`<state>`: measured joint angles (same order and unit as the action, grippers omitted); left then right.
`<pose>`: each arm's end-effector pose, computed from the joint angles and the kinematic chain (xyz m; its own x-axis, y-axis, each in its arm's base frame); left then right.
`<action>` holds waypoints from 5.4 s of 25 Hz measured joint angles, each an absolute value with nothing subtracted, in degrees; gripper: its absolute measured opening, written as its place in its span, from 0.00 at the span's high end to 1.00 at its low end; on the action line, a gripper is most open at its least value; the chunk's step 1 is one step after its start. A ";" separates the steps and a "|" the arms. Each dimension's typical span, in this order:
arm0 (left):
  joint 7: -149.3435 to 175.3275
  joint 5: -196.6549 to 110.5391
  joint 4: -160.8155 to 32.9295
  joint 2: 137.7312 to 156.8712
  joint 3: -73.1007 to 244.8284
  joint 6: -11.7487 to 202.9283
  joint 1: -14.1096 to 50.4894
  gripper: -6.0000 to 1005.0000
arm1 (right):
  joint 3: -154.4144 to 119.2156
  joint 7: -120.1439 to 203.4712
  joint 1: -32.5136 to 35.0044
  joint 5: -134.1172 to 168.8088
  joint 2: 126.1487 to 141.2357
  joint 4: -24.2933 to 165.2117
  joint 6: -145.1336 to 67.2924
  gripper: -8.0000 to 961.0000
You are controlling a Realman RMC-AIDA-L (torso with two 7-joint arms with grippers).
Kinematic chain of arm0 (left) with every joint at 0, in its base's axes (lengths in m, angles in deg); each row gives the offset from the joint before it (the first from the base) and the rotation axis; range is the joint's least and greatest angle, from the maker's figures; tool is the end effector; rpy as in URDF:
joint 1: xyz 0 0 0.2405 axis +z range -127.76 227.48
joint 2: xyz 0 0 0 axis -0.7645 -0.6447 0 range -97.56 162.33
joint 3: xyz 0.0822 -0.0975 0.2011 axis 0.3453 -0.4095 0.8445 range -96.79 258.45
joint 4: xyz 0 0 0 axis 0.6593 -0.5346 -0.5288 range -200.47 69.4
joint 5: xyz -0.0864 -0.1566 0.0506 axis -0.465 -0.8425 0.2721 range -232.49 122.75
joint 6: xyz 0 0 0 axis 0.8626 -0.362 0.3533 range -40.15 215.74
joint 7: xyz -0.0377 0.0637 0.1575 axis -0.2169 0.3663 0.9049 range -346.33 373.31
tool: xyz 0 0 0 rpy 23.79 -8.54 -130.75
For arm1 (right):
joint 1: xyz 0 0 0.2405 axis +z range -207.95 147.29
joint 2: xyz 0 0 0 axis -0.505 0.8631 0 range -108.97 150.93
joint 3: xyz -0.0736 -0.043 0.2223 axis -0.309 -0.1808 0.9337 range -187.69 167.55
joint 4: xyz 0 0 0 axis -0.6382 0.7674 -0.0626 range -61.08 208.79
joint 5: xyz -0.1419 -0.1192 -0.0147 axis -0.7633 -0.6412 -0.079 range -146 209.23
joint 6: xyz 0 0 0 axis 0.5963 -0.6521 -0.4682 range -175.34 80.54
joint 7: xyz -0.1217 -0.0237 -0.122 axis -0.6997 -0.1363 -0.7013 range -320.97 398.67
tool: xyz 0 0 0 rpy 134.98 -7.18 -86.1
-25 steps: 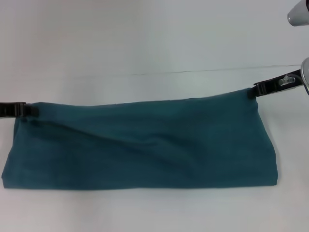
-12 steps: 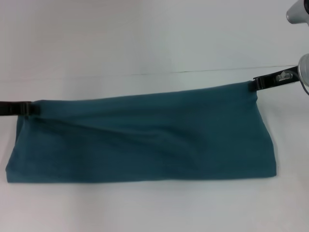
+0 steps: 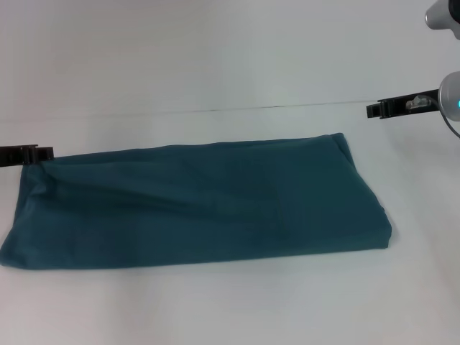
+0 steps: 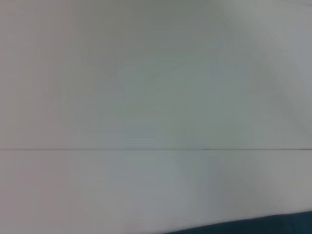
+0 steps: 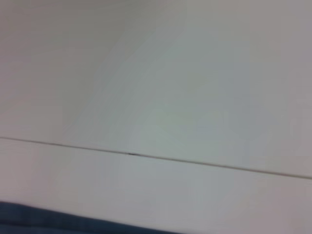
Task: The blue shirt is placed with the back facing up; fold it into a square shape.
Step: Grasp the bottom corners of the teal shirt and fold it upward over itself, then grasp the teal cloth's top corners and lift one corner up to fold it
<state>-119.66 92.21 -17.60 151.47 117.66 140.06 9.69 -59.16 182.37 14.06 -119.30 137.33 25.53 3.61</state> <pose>-0.2795 0.4236 0.0463 0.4939 0.6944 0.5233 0.8216 -0.1758 -0.5422 0.2432 0.4486 0.0473 0.5804 -0.6903 -0.4320 -0.7475 -0.2412 -0.6189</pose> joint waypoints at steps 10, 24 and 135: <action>-119.32 91.93 -17.00 151.72 119.84 140.69 9.51 0.50 | -60.94 182.38 14.32 -119.44 137.53 25.58 3.56 0.42; -134.57 95.28 -6.19 149.95 119.23 166.65 13.76 0.06 | -62.04 176.13 11.71 -119.45 140.12 12.60 22.10 0.07; -136.47 90.21 -7.51 150.41 121.40 168.41 14.76 0.87 | -73.51 161.55 3.13 -94.47 141.09 13.80 13.91 0.40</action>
